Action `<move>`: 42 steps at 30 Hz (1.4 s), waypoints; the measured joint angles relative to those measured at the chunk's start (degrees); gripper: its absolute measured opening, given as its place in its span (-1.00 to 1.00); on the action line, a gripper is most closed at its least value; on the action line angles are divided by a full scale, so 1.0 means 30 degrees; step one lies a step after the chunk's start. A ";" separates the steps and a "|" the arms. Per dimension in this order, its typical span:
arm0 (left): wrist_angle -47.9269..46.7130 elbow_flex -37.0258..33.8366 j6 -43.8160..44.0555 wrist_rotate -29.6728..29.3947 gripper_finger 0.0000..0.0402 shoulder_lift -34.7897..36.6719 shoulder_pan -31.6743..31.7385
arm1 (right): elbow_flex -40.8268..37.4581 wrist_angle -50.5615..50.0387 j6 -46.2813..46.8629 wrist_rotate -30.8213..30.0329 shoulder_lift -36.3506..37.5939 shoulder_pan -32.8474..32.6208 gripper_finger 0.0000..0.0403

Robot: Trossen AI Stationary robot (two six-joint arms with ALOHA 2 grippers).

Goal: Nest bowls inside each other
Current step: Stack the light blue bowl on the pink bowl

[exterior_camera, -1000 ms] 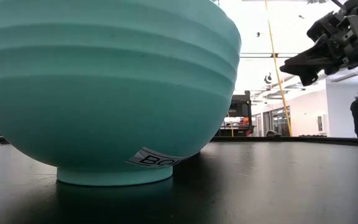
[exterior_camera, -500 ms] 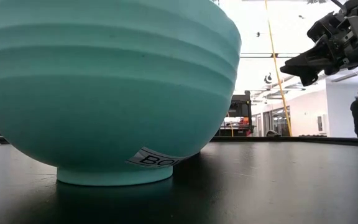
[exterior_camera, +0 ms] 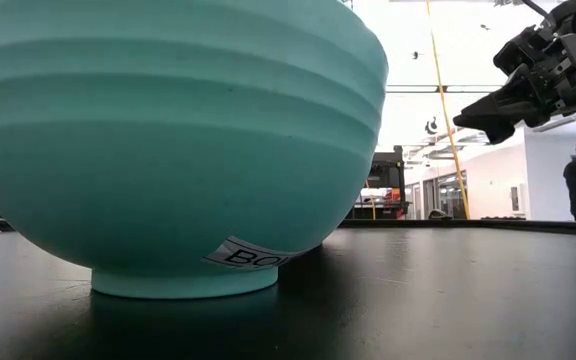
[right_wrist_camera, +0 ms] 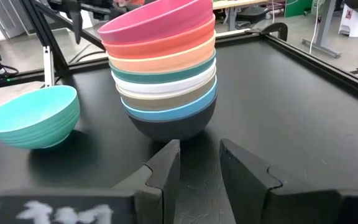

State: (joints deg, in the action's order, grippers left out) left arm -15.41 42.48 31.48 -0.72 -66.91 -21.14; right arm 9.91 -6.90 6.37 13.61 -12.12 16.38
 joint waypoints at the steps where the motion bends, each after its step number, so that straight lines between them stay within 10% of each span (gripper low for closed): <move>1: 0.0008 0.0000 0.0491 0.0183 0.18 -0.0206 -0.0025 | 0.0000 -0.0014 0.0000 0.0000 0.0000 0.0000 -0.47; 16: -0.0019 0.3148 0.0067 0.1876 0.18 -0.5293 -0.1375 | 0.0000 -0.0335 -0.0073 0.0000 -0.0015 0.0000 -0.47; 26: -0.6300 0.8008 -0.1396 0.0383 0.18 -0.8492 -0.1285 | 0.0000 -0.0393 -0.0073 0.0000 -0.0022 0.0005 -0.47; 42: -0.6956 1.0142 0.1147 0.1614 0.18 -0.9439 -0.0586 | -0.1007 -0.0174 -0.0066 -0.0007 -0.0011 0.0002 -0.47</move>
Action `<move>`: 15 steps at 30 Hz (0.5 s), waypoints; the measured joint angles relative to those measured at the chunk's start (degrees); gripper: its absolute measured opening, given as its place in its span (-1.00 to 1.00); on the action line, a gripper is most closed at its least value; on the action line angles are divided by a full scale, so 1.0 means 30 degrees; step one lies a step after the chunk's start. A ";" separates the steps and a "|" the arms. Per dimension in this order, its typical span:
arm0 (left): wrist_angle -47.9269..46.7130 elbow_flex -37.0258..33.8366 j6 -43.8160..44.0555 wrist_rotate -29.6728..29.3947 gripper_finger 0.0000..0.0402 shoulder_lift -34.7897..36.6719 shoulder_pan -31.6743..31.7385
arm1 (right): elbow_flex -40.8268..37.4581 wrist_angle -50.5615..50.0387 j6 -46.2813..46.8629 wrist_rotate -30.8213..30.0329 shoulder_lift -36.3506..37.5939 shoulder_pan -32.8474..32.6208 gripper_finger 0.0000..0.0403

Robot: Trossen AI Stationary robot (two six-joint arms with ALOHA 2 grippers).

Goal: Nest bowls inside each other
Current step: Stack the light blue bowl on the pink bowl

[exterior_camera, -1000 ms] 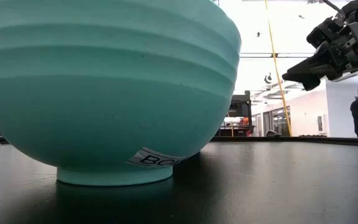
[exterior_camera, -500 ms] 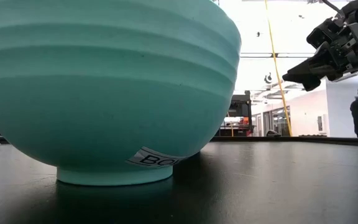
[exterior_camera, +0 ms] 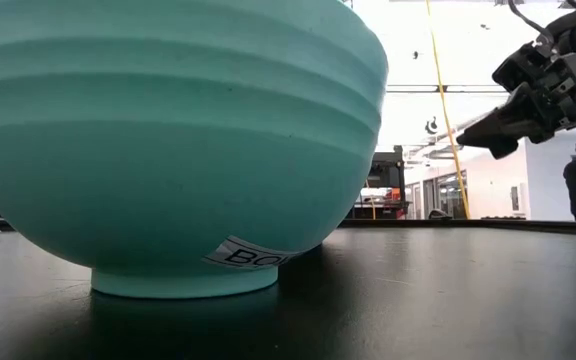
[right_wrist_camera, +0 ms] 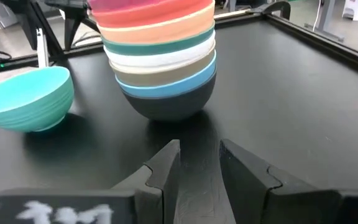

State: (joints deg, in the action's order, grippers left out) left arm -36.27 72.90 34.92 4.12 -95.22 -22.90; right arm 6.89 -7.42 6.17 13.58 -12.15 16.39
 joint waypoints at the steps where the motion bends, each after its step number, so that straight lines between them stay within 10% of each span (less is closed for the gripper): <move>1: -0.0004 -0.0011 0.0119 0.0015 0.18 -0.0006 -0.0020 | -0.0025 0.0049 0.0000 -0.0004 0.0004 0.0005 -0.47; 15: 0.1945 -0.0809 0.1142 0.1268 0.18 -0.1306 -0.0292 | -0.0144 0.0818 -0.0291 0.0052 0.0004 0.0005 -0.47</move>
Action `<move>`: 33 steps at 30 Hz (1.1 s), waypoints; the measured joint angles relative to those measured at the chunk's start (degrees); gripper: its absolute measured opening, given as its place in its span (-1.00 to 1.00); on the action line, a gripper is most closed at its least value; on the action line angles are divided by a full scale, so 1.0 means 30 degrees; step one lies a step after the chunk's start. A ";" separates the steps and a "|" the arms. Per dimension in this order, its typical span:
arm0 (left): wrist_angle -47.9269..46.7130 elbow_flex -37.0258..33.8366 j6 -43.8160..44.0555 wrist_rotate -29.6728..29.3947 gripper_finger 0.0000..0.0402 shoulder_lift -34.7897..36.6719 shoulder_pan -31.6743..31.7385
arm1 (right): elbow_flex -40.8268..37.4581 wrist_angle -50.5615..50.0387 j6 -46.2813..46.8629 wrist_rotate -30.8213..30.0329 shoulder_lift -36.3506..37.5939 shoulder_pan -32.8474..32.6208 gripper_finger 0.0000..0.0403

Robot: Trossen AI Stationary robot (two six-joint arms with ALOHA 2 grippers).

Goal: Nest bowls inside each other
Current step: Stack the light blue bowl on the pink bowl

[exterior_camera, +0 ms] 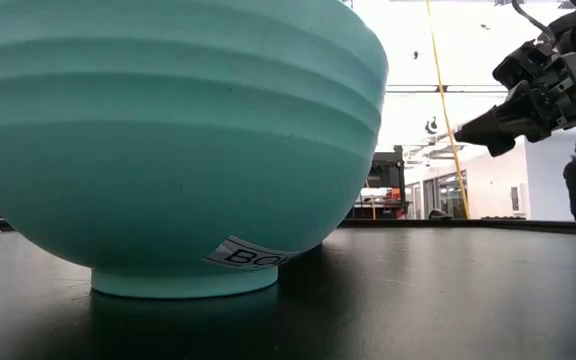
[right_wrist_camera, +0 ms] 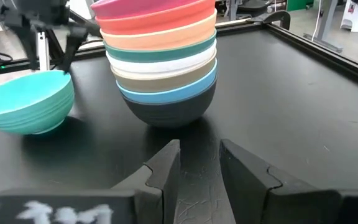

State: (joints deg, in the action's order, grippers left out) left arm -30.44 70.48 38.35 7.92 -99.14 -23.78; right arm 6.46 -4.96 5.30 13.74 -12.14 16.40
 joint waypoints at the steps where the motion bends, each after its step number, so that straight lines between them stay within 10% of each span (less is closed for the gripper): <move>1: 0.0253 0.0000 -0.0011 0.0249 0.18 -0.0273 -0.0027 | 0.0000 0.0006 0.0000 0.0003 0.0013 0.0000 -0.47; 33: -0.5113 0.2573 -0.1540 -0.2662 0.18 -0.0719 0.0457 | 0.0007 0.0002 0.0503 0.0050 0.0075 -0.0007 -0.47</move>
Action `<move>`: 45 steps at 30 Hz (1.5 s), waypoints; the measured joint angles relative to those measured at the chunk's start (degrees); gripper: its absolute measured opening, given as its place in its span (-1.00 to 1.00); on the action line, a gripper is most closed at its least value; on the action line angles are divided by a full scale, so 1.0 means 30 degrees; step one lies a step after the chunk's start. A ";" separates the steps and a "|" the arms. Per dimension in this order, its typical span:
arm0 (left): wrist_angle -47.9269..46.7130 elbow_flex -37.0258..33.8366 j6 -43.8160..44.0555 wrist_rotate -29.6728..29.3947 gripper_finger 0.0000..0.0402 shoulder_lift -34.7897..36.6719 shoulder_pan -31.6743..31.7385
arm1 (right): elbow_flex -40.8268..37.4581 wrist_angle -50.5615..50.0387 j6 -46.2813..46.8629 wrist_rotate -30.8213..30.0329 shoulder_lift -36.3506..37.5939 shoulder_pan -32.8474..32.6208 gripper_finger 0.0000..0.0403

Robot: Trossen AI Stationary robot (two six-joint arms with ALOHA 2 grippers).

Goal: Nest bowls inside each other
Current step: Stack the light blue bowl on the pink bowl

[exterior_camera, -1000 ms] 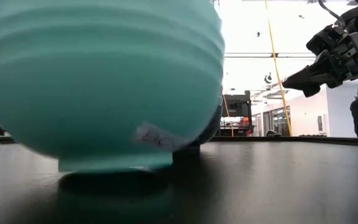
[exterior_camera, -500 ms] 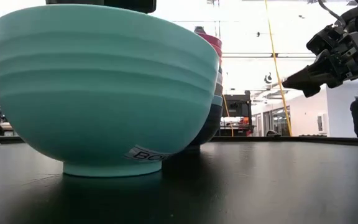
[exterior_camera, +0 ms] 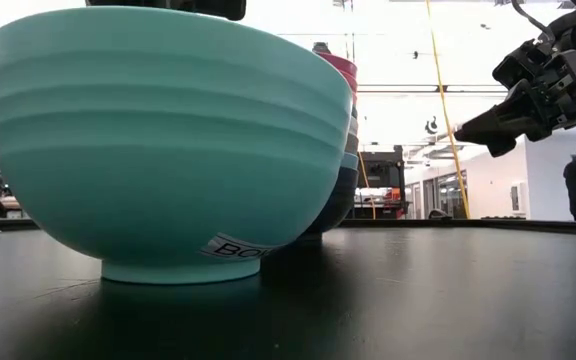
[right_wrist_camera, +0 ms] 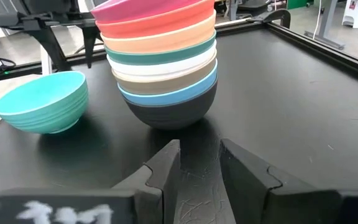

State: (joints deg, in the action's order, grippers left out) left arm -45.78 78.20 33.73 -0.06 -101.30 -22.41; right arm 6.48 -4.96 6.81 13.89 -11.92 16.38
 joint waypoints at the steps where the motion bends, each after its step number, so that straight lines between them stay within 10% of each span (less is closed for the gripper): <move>1: -0.0062 -0.0001 0.0026 -0.0071 0.18 0.0000 0.0010 | 0.0000 -0.0005 0.0000 0.0007 -0.0002 0.0000 -0.47; 21: 0.1982 -0.2252 -0.0852 0.0172 0.15 0.0000 0.0463 | 0.0007 -0.0009 0.0007 0.0007 -0.0002 0.0000 -0.47; 31: 0.2398 -0.2252 -0.2988 0.0018 -0.89 0.0000 0.0501 | 0.0007 -0.0012 0.0007 0.0007 -0.0002 0.0000 -0.47; 45: 0.6026 -0.2267 -0.5714 0.0616 -0.97 0.0015 -0.0443 | 0.0015 -0.0022 0.0153 0.0000 0.0002 0.0000 -0.47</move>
State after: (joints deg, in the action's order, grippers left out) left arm -27.70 71.40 16.59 1.79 -101.25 -23.73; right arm 6.52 -5.02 7.27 13.89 -11.91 16.38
